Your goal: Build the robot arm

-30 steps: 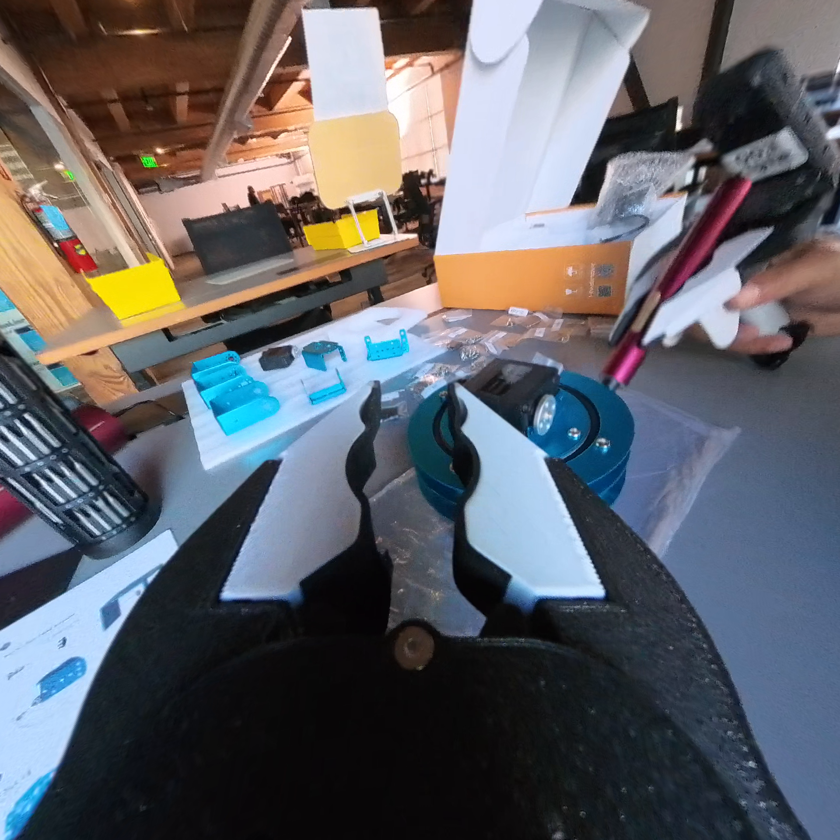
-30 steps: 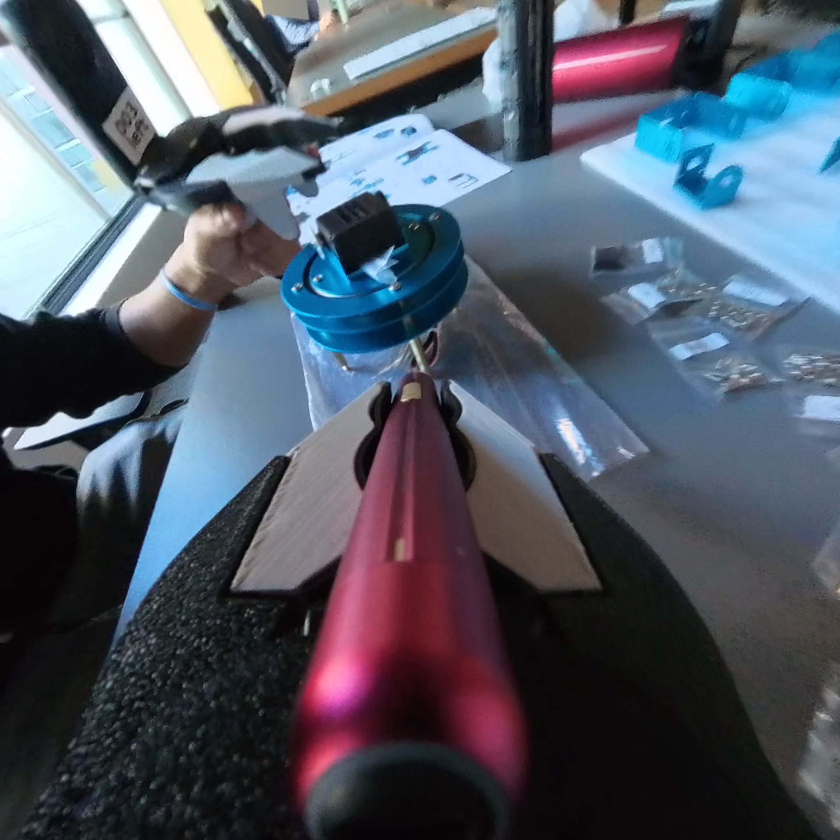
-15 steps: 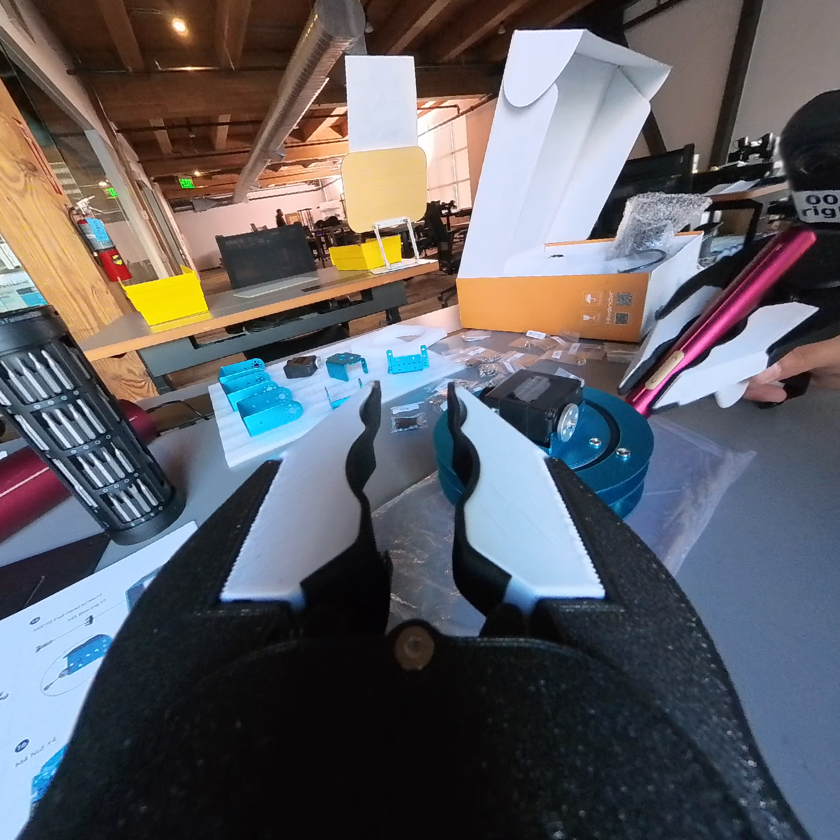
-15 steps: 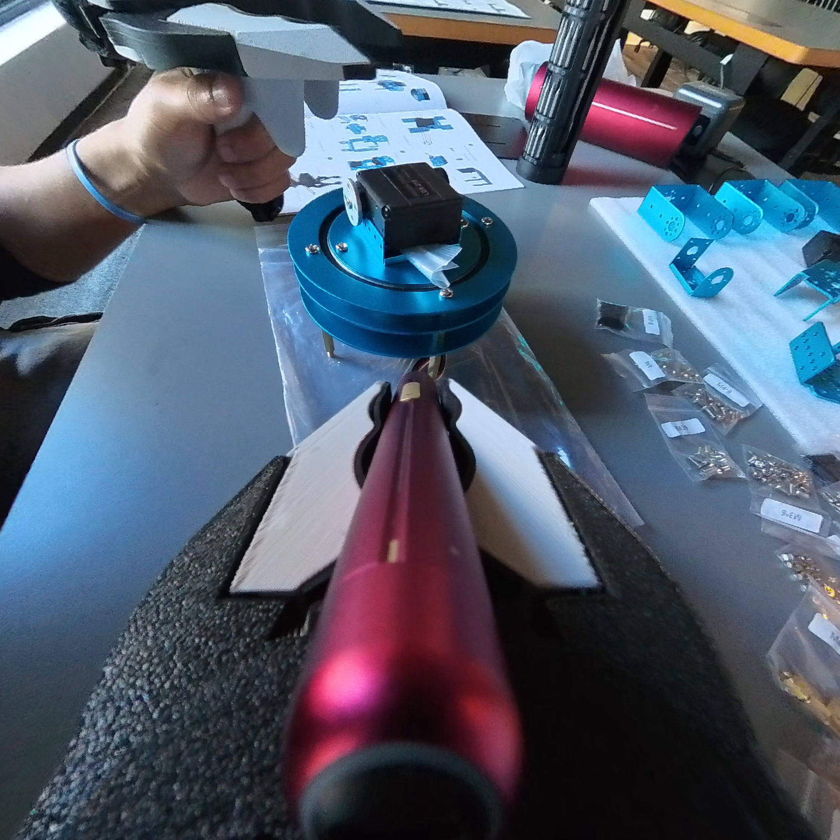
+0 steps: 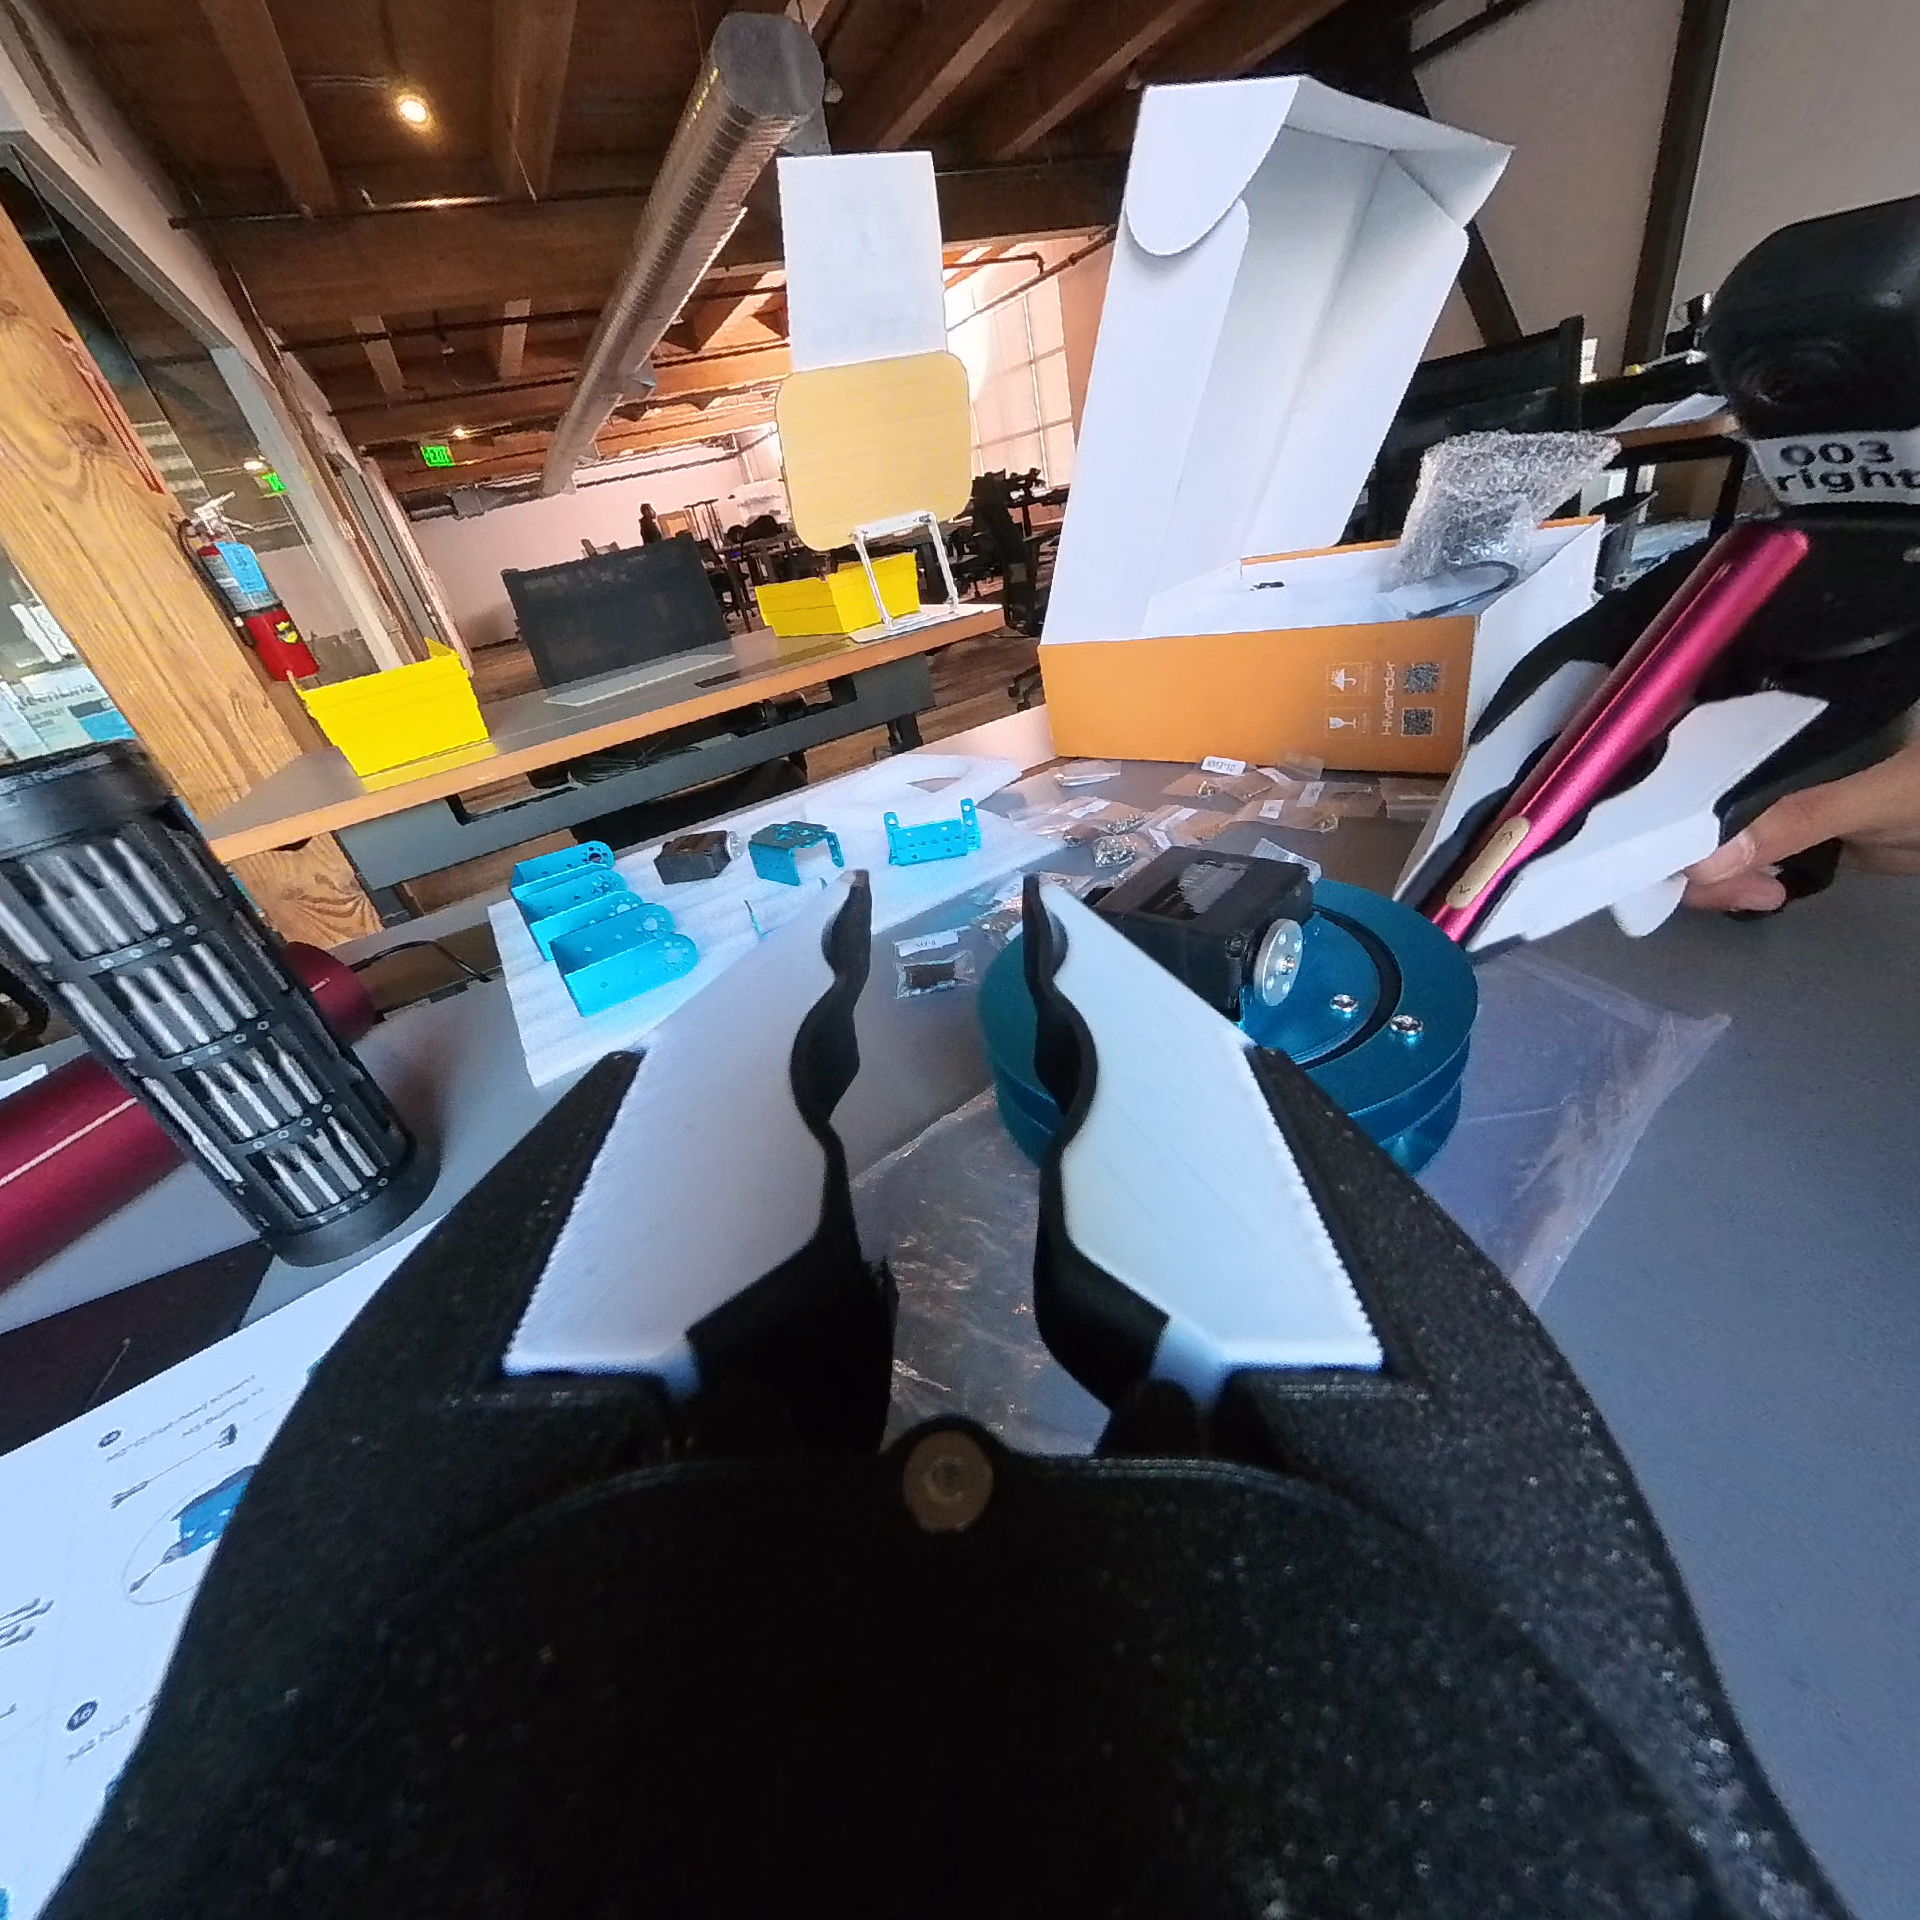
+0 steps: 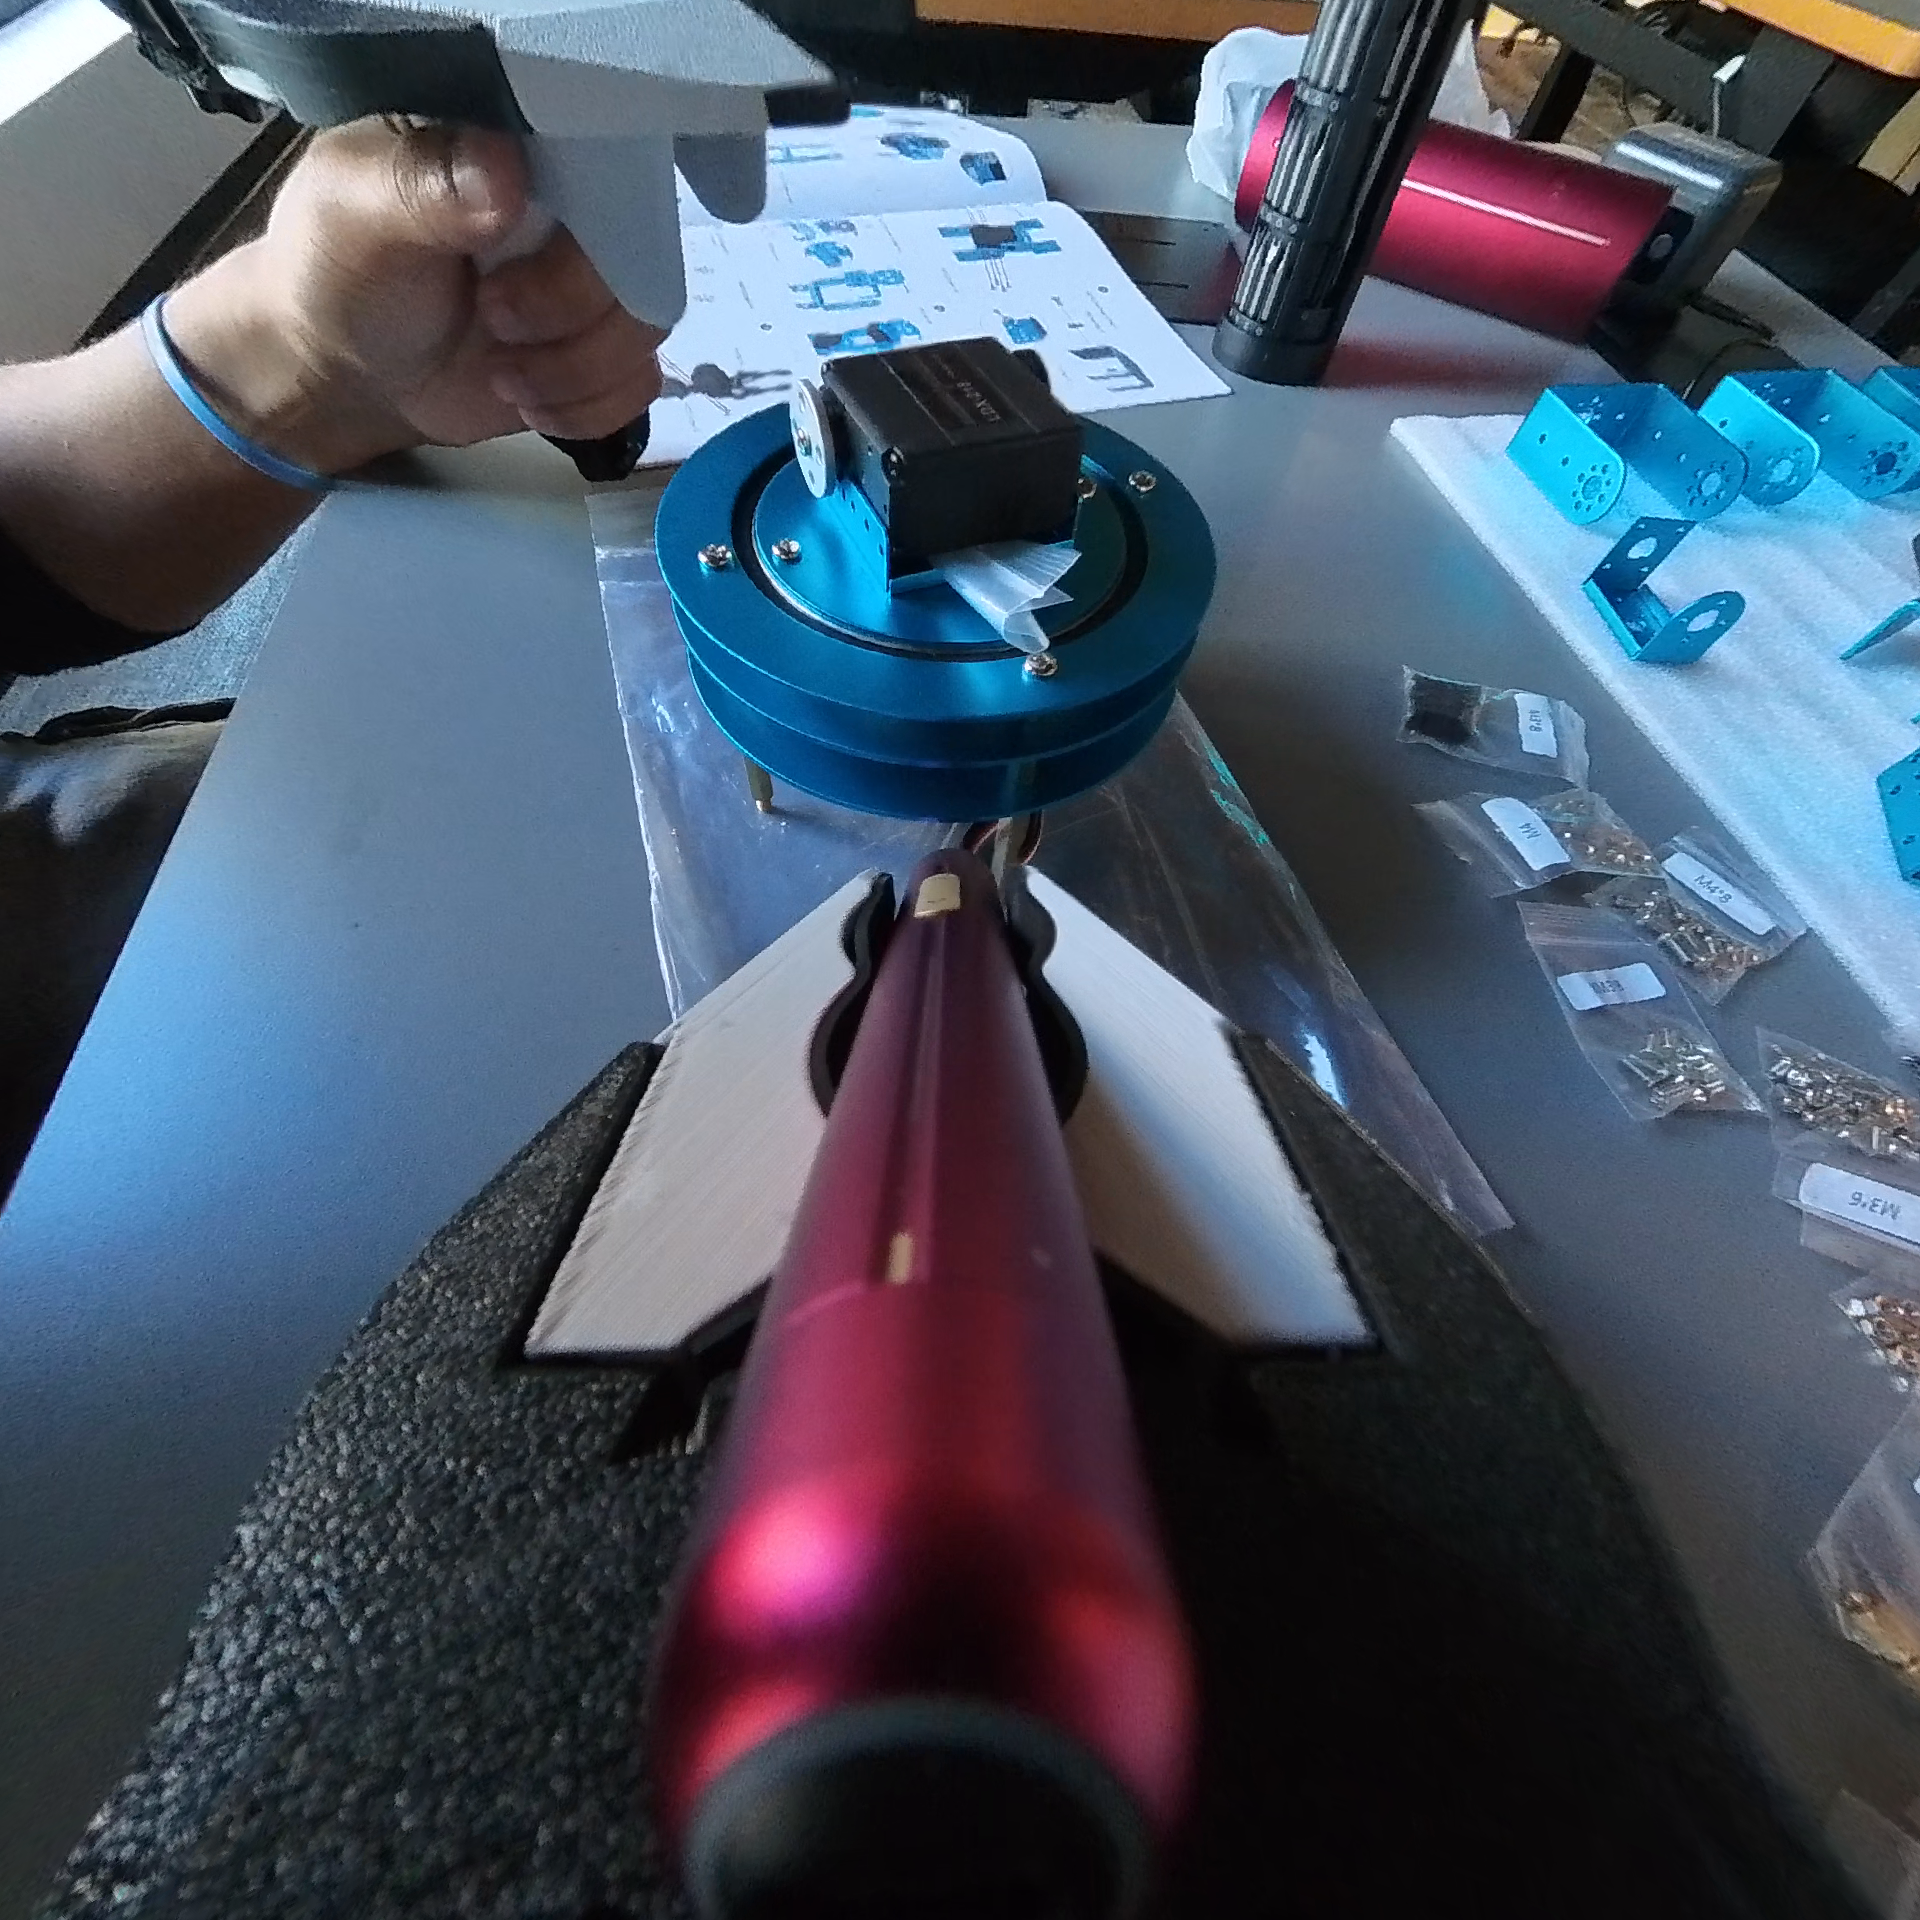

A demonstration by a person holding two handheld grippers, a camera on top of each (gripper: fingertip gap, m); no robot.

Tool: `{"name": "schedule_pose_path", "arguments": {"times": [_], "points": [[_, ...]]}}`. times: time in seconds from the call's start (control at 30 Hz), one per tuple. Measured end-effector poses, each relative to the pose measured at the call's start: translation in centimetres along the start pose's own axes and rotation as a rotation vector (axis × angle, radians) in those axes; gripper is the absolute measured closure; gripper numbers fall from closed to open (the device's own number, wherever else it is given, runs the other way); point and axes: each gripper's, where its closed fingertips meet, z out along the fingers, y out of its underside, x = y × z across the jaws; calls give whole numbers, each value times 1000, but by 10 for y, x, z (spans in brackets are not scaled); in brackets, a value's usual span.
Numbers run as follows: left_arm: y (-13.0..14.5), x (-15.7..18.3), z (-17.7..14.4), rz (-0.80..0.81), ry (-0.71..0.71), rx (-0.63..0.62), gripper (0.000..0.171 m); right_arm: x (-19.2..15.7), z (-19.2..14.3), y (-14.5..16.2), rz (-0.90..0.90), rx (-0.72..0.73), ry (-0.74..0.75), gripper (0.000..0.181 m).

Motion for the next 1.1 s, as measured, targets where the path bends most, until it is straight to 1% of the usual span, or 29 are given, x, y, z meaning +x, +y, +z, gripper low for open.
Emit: {"name": "schedule_pose_path", "arguments": {"times": [0.3,0.57,0.67,0.77,1.0,1.1], "points": [[3,2,0,12,5,-11,142,4,-14,0,19,6,14,160],[2,2,-2,13,4,-5,143,7,-23,8,13,-58,31,160],[1,1,-3,11,4,-1,143,12,-27,13,-6,-91,65,160],[1,2,-3,9,7,1,143,15,-29,12,17,-80,65,160],[2,6,-3,19,19,-4,143,22,-39,8,-3,-70,99,160],[-3,16,-5,15,77,19,143,22,-46,0,5,-35,92,159]]}}
